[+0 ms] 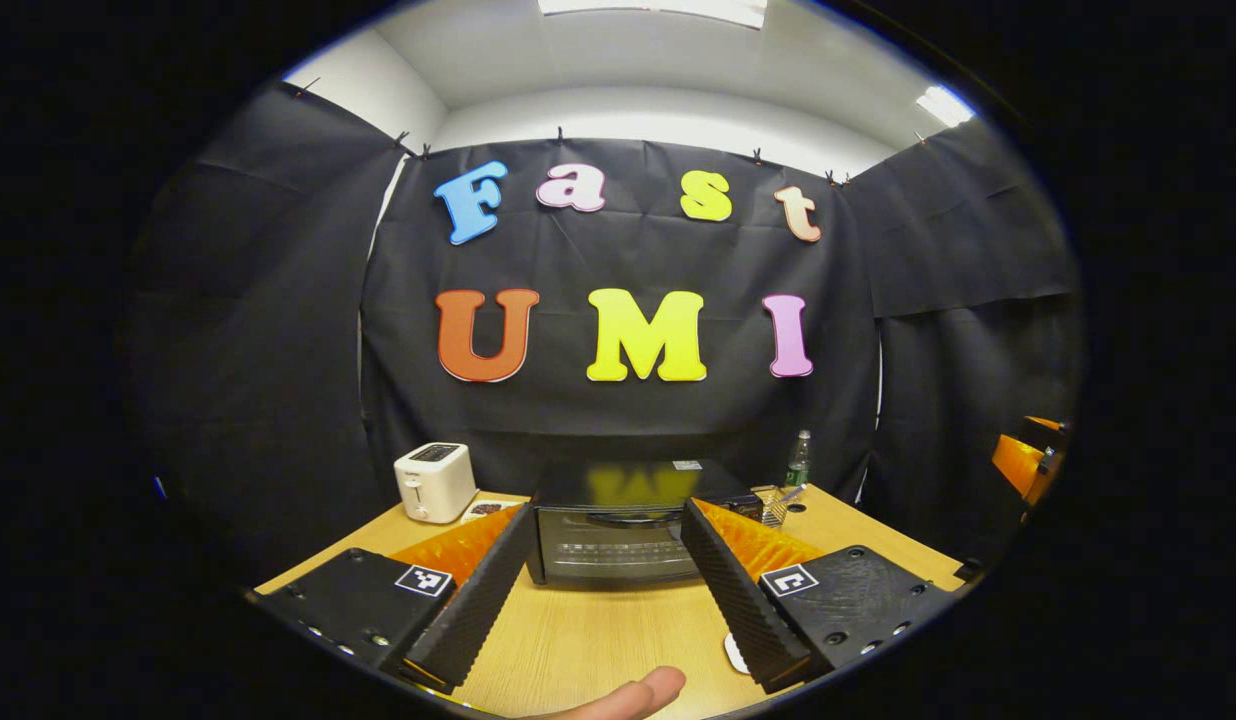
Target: Open the electric oven with the left hand, put the food in, and close the electric oven.
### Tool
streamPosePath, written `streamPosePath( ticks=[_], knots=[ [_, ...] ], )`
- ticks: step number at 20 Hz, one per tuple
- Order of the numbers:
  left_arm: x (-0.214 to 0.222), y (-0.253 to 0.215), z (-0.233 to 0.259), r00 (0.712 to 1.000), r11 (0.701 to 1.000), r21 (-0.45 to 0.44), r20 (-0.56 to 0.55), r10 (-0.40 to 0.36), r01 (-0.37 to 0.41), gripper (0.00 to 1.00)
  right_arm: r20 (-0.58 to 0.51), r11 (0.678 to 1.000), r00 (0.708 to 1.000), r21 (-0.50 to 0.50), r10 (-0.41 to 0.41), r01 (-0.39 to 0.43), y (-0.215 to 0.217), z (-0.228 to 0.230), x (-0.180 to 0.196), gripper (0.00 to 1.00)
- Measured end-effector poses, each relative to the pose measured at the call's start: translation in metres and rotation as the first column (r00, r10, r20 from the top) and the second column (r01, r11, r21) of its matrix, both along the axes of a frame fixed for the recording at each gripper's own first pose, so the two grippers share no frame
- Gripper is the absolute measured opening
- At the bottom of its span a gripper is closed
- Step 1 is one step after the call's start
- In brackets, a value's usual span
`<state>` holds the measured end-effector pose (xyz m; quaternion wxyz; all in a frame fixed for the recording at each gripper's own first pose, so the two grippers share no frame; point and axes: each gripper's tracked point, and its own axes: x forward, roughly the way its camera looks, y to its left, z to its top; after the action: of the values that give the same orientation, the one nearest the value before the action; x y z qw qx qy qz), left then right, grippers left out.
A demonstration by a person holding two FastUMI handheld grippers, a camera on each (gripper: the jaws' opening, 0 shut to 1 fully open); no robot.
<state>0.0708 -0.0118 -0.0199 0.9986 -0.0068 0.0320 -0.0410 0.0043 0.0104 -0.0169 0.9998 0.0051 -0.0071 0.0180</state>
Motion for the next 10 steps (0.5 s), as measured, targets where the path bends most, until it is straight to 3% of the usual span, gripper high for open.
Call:
streamPosePath(
  ticks=[6,10],
  knots=[
    [0.086,-0.037,-0.018,0.996,0.996,0.008,-0.034,-0.085,0.086,0.96,-0.016,1.000,1.000,-0.006,-0.022,0.022,-0.018,-0.016,0.016,0.97],
    [0.145,-0.047,-0.062,0.984,0.997,-0.025,-0.158,-0.082,0.079,0.96,-0.035,0.999,0.999,-0.003,-0.034,0.034,-0.030,-0.031,0.023,0.98]
  ],
)
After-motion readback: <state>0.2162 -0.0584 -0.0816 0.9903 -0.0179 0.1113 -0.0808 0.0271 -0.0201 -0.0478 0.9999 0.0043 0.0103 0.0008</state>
